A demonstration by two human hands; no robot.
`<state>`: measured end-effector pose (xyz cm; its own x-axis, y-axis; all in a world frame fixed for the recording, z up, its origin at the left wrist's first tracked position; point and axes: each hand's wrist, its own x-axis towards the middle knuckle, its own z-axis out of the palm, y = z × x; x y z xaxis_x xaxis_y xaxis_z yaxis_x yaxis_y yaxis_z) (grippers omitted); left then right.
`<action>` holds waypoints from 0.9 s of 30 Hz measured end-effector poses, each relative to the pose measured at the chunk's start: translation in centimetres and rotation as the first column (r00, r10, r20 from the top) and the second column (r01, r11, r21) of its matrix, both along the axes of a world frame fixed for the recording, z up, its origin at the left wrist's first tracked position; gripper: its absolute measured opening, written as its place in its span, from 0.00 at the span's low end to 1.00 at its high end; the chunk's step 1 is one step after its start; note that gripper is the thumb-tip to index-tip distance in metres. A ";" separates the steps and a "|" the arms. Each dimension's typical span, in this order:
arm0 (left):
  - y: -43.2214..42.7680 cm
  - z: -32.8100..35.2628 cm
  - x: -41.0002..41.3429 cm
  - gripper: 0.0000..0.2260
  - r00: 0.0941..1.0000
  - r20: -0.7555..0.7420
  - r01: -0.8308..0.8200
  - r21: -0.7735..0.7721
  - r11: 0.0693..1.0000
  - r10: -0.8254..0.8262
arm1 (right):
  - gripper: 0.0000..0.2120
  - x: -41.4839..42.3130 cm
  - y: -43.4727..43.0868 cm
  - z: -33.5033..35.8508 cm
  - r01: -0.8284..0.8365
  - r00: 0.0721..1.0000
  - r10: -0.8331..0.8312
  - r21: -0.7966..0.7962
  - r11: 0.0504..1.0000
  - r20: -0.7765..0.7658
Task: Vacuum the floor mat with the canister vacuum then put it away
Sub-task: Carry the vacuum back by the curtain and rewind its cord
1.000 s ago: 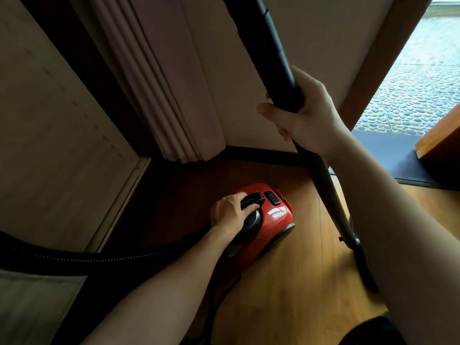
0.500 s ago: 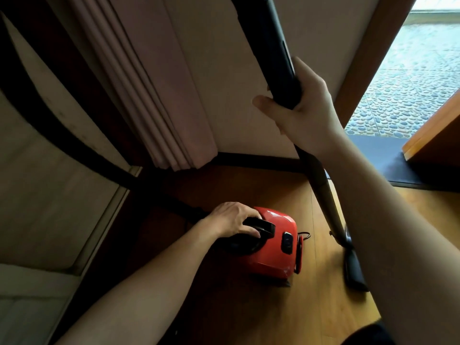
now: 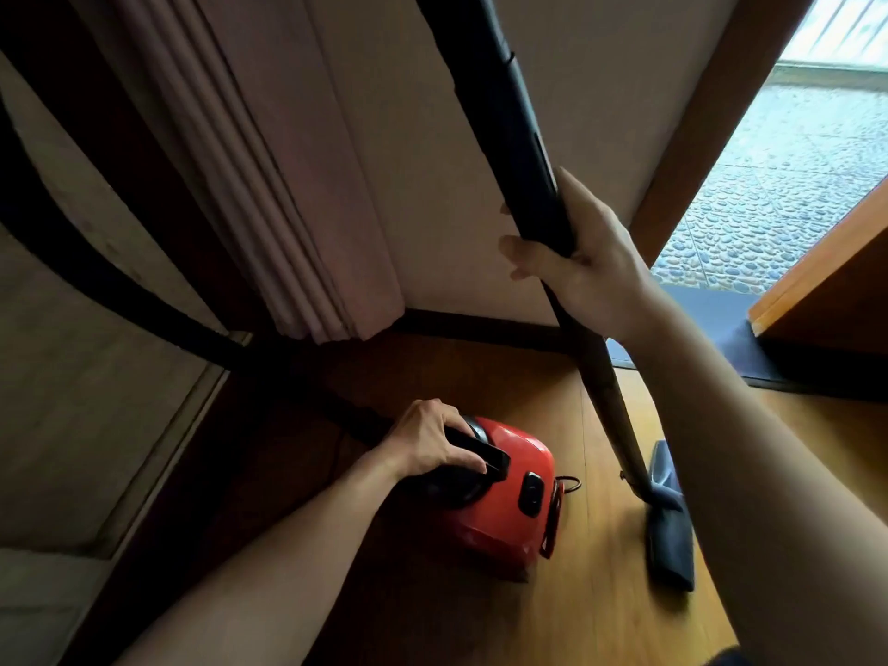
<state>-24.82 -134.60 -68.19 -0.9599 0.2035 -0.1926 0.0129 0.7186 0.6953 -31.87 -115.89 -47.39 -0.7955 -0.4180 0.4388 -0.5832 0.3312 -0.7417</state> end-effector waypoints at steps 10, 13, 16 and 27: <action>-1.4 2.1 -0.8 0.18 0.978 0.054 0.209 -0.239 0.948 -0.202 | 0.16 0.9 0.3 -0.1 0.065 0.997 -0.067 -0.046 0.997 -0.042; -0.6 0.9 1.6 0.16 0.947 -0.241 -0.262 -0.197 0.945 0.213 | 0.13 0.8 0.0 0.2 0.104 0.994 -0.108 -0.100 0.990 -0.032; 1.0 0.8 3.7 0.19 0.739 -0.175 -0.653 0.053 0.756 0.650 | 0.14 1.0 -0.8 0.5 0.118 0.991 -0.122 -0.091 0.989 -0.045; 6.1 -0.2 3.6 0.32 0.460 0.380 -0.883 0.294 0.366 0.802 | 0.14 1.0 -1.5 -0.3 0.110 0.990 -0.113 -0.046 0.993 -0.087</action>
